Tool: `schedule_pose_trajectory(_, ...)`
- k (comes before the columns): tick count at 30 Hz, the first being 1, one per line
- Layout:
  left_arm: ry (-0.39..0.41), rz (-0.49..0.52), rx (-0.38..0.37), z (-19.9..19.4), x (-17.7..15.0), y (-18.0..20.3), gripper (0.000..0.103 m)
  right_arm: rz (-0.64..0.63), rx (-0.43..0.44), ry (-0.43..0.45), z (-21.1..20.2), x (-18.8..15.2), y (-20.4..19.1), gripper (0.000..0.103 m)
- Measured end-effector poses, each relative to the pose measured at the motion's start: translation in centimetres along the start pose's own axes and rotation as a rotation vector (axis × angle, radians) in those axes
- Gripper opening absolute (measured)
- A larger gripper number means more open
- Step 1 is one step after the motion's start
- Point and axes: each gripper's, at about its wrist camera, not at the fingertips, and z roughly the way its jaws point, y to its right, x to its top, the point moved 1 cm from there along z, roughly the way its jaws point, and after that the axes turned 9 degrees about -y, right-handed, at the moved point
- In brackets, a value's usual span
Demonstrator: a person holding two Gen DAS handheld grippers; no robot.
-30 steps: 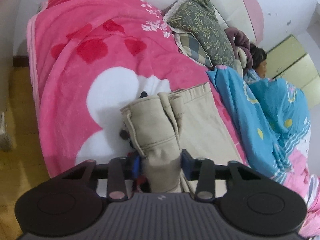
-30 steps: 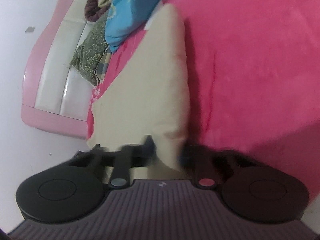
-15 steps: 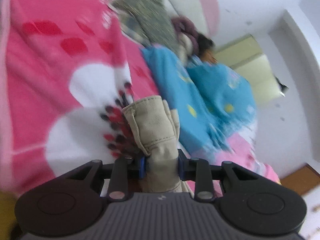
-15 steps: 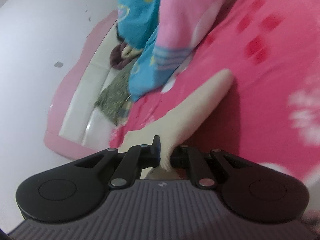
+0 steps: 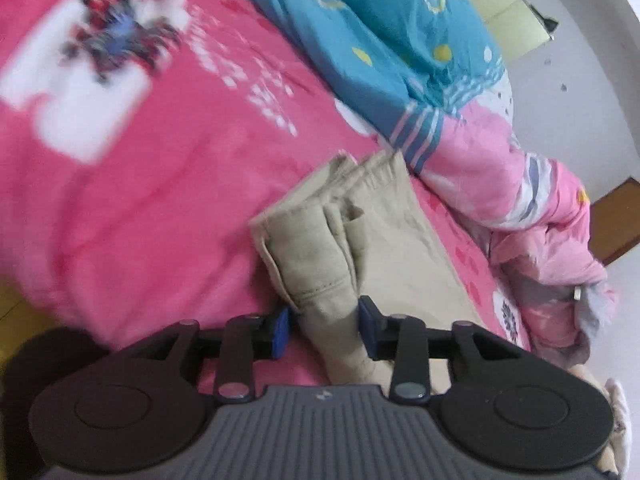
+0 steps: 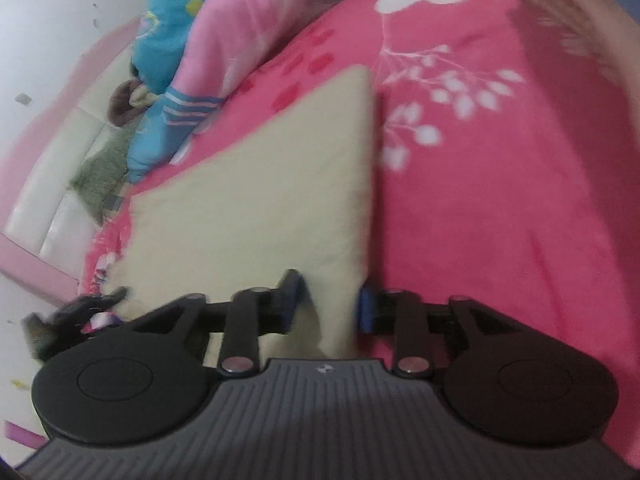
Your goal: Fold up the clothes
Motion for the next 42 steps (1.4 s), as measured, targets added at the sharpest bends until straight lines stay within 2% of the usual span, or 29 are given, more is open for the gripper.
schedule_pose_trajectory(1,0.019,0.01,0.015,-0.8,-0.1,0.0,0.043,-0.001,-0.008,0.025,-0.8,-0.3,0.1,0.03)
schedule_pose_trajectory(4,0.149,0.149,0.098,-3.5,0.0,2.9,0.052,-0.075,-0.113,0.184,-4.4,-0.9,-0.8,0.03)
schedule_pose_trajectory(6,0.223,0.242,0.146,-4.8,0.1,5.0,0.054,-0.15,-0.165,0.281,-5.7,-0.8,-2.1,0.03)
schedule_pose_trajectory(9,0.176,0.395,0.125,-1.3,-0.4,8.7,0.057,-0.319,-0.166,0.379,-4.3,-0.5,-5.4,0.028)
schedule_pose_trajectory(11,0.142,0.488,0.12,1.1,-0.7,11.0,0.058,-0.418,-0.182,0.374,-1.5,-0.5,-7.1,0.028)
schedule_pose_trajectory(13,0.085,0.48,0.215,4.4,-1.1,10.5,0.058,-0.464,-0.244,0.298,2.1,-0.4,-6.8,0.027)
schedule_pose_trajectory(14,0.053,0.454,0.259,5.5,-1.5,9.5,0.045,-0.461,-0.273,0.229,3.7,-0.5,-5.8,0.026)
schedule_pose_trajectory(15,0.04,0.441,0.258,5.9,-1.6,8.4,0.04,-0.448,-0.263,0.198,4.6,-0.8,-4.6,0.026)
schedule_pose_trajectory(17,0.049,0.456,0.233,4.7,-1.7,8.4,0.042,-0.447,-0.216,0.228,4.0,-1.3,-3.7,0.026)
schedule_pose_trajectory(19,0.051,0.458,0.23,4.0,-1.0,9.4,0.047,-0.457,-0.228,0.186,2.9,-0.2,-4.3,0.026)
schedule_pose_trajectory(21,0.079,0.486,0.207,3.8,-0.2,10.8,0.054,-0.435,-0.202,0.205,2.0,1.9,-4.9,0.027)
schedule_pose_trajectory(24,0.085,0.531,0.178,5.3,1.4,13.2,0.057,-0.465,-0.189,0.279,2.8,5.3,-6.0,0.027)
schedule_pose_trajectory(26,0.045,0.519,0.218,8.1,2.4,13.5,0.057,-0.477,-0.194,0.284,4.7,7.5,-5.9,0.026)
schedule_pose_trajectory(27,0.02,0.503,0.25,9.5,2.8,13.2,0.055,-0.464,-0.204,0.26,6.1,8.3,-5.1,0.026)
schedule_pose_trajectory(28,-0.011,0.479,0.294,11.0,3.2,12.5,0.05,-0.445,-0.238,0.224,7.9,9.0,-4.0,0.022)
schedule_pose_trajectory(29,-0.027,0.463,0.301,11.9,3.4,11.6,0.047,-0.43,-0.246,0.201,9.3,9.4,-2.7,0.019)
schedule_pose_trajectory(31,0.01,0.478,0.26,11.5,3.1,10.9,0.047,-0.382,-0.17,0.221,9.4,9.7,-1.0,0.016)
schedule_pose_trajectory(32,0.015,0.498,0.26,11.3,2.9,10.9,0.047,-0.363,-0.165,0.232,9.0,9.7,-0.8,0.014)
schedule_pose_trajectory(35,0.046,0.53,0.259,11.0,2.1,10.6,0.047,-0.385,-0.191,0.257,9.3,9.0,-1.0,0.014)
schedule_pose_trajectory(40,0.053,0.485,0.254,10.7,2.7,10.9,0.048,-0.427,-0.252,0.265,8.7,8.2,-2.0,0.014)
schedule_pose_trajectory(42,0.06,0.469,0.261,9.4,2.8,11.0,0.05,-0.438,-0.302,0.28,7.9,7.8,-2.9,0.015)
